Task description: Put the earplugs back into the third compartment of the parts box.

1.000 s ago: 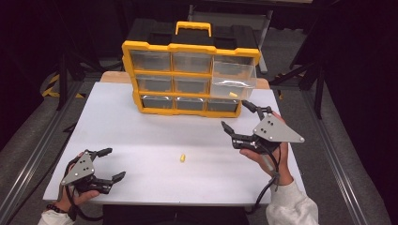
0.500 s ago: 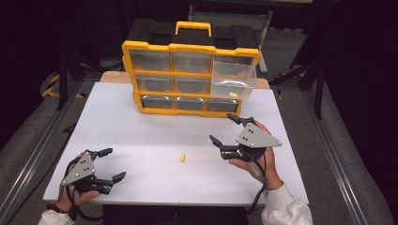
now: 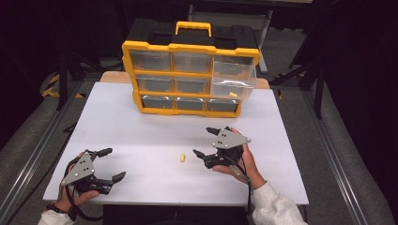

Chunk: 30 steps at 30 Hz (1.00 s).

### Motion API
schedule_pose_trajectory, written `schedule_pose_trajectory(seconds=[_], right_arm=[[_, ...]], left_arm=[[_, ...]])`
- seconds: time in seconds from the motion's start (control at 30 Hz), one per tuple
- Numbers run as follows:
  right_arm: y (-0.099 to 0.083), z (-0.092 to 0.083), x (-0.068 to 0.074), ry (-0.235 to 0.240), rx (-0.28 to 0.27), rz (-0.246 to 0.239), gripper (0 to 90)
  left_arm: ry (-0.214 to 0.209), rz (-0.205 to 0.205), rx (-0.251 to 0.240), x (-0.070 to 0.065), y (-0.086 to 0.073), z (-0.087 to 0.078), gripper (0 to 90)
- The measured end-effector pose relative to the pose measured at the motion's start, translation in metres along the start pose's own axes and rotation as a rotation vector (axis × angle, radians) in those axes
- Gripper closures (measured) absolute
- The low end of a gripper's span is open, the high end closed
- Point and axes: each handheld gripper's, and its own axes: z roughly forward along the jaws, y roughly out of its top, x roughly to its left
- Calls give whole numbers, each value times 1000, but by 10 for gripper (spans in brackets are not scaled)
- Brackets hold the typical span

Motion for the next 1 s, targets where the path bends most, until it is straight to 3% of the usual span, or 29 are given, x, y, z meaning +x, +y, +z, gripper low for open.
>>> schedule_pose_trajectory(seconds=[0.3,0.53,0.8,1.0], right_arm=[[-17,36,5,132,97,34,187],[-26,58,7,193,164,54,229],[-32,82,11,262,216,62,375],[-33,95,14,275,254,58,478]], left_arm=[[1,-1,-1,0,0,0,94],[1,0,-4,0,0,-1,94],[-2,-3,-5,1,0,-1,94],[-2,-4,-8,1,0,-1,95]])
